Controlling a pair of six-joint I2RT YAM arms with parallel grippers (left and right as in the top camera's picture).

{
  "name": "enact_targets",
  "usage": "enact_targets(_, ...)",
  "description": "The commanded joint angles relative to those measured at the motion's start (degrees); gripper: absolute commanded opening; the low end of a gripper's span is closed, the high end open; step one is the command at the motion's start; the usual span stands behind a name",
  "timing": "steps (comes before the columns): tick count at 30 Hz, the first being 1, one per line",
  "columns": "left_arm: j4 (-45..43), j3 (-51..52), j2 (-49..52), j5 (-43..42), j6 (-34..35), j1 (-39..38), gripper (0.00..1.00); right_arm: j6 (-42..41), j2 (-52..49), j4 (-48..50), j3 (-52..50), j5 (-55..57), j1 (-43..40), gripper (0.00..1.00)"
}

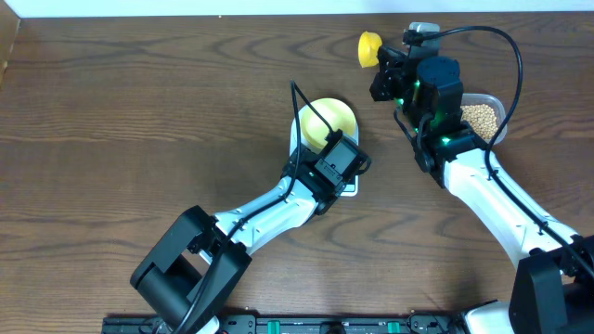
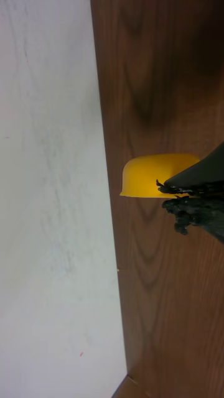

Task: Scoop item into bowl and weigh 50g on scale

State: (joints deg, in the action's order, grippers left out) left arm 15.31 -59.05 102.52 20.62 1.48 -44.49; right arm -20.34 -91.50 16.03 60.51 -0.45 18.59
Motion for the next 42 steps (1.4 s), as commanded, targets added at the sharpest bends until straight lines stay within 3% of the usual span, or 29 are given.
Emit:
enact_targets(1,0.00,0.83,1.22,-0.46,0.48,-0.22,0.84,0.70,-0.39,-0.22,0.96,-0.11,-0.50,0.01)
enact_targets(42,-0.48,0.83,2.10,-0.44,0.31,0.81,0.84,0.72,-0.39,-0.42,0.96,-0.11,-0.50,0.01)
